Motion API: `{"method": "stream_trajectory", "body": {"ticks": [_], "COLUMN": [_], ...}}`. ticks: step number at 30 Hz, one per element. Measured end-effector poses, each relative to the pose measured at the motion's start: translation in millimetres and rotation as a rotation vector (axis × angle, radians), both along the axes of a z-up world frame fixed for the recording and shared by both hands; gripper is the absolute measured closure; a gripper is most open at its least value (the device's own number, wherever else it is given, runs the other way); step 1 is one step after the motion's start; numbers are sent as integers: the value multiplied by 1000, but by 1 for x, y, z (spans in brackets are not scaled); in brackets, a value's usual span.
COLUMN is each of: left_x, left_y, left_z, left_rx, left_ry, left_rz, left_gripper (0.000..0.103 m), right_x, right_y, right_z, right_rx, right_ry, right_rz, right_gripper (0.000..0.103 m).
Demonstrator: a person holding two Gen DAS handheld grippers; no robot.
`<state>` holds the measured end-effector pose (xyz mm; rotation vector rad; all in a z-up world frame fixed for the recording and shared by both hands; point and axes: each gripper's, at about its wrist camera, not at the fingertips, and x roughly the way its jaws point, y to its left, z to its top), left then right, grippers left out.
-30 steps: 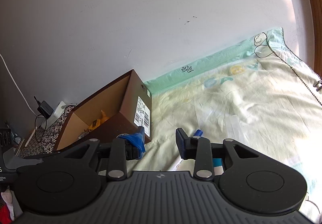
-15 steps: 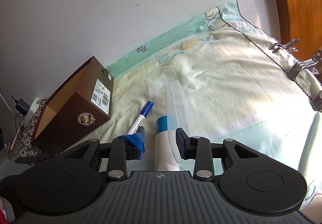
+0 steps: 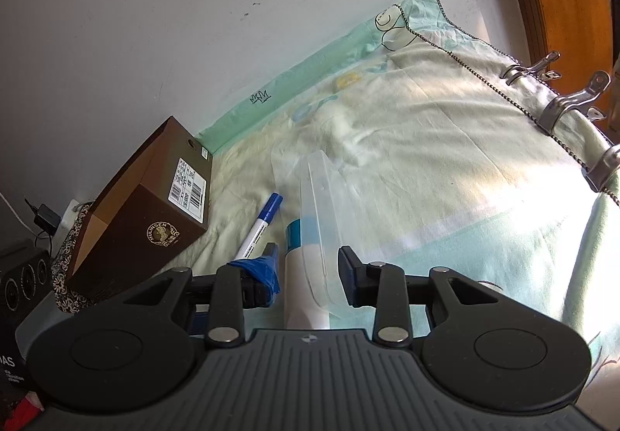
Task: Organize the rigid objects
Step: 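Close the left gripper on the white bottle with the blue cap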
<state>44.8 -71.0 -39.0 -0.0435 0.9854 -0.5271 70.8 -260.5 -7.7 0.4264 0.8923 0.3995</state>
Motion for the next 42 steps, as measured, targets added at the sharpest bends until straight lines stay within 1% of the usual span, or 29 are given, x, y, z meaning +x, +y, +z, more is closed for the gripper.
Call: {"method": "stream_trajectory", "body": {"ticks": [4,7,9,12,15,18,22,25,28,31,36,39,42], "left_x": [12,19,20,19,18,18,20,19,17,14,9,9,16], "left_y": [-10,-16,-16,-14,-11,-6,-1,5,15,28,53,58,52], "left_z": [-11,-20,-24,-24,-24,-24,-24,-24,-24,-24,-23,-22,-23], "left_rx": [5,34,47,39,47,55,65,78,73,105,88,69,94], "left_ry": [32,42,32,28,23,22,20,14,14,-3,9,18,4], "left_rz": [-26,-32,-35,-42,-40,-29,-22,-15,-2,34,68,64,56], "left_gripper": [33,33,33,32,32,32,32,32,32,34,36,36,36], "right_x": [-3,-6,-9,-9,-5,2,8,14,16,17,20,22,30], "right_y": [-12,-11,-9,-6,1,16,34,45,63,84,106,110,108], "right_z": [-2,-10,-16,-29,-40,-46,-51,-53,-53,-53,-52,-53,-55], "right_rx": [-5,-27,-25,16,53,54,23,36,28,18,3,-12,-15], "right_ry": [38,96,131,196,231,234,220,216,197,183,183,180,187], "right_rz": [-26,2,27,42,39,65,90,129,175,222,286,278,238], "right_gripper": [86,86,86,86,86,87,87,88,89,89,88,87,87]}}
